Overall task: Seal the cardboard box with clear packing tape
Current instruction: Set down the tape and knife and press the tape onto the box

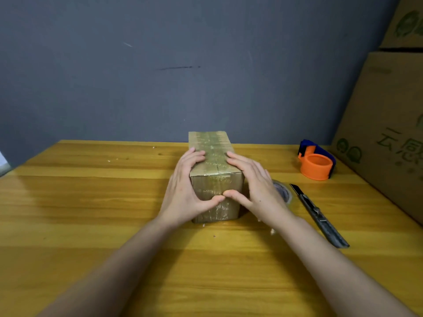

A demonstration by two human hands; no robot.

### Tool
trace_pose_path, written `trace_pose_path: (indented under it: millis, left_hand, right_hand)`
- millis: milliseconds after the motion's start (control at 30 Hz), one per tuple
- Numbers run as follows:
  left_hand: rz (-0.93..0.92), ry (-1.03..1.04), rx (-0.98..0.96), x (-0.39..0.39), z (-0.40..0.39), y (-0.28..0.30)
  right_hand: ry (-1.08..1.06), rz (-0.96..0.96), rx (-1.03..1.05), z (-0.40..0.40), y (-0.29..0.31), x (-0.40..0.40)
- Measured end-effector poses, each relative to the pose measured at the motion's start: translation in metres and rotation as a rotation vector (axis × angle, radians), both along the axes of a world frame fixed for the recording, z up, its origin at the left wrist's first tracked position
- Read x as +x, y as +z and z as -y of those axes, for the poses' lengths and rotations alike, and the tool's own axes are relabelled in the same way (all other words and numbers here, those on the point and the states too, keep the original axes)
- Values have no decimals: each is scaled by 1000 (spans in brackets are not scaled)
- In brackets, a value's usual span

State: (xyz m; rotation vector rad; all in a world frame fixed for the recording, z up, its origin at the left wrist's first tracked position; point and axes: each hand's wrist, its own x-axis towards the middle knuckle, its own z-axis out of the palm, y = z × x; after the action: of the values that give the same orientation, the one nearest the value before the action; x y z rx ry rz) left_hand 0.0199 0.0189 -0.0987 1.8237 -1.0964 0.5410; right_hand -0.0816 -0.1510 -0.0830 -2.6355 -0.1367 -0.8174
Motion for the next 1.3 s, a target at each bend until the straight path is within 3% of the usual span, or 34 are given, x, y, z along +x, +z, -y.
trace_pose_path:
  millis: [167, 333, 433, 667, 1000, 1133, 1300]
  left_hand:
    - [-18, -88, 71, 2, -11, 7]
    - [-177, -47, -87, -6, -5, 14]
    - [-158, 1, -115, -7, 1, 11]
    - [-57, -45, -122, 1, 1, 2]
    - [106, -98, 168, 16, -18, 3]
    - [63, -116, 230, 13, -22, 7]
    - [-168, -172, 7, 2, -15, 10]
  right_hand:
    - [32, -38, 70, 0, -1, 0]
    - [-64, 240, 427, -35, -5, 11]
    - [-140, 304, 400, -42, -9, 15]
    - [-82, 320, 372, -34, -15, 18]
    - [-41, 189, 157, -17, -12, 9]
    - [-27, 108, 108, -14, -9, 5]
    - [-50, 204, 323, -33, -9, 6]
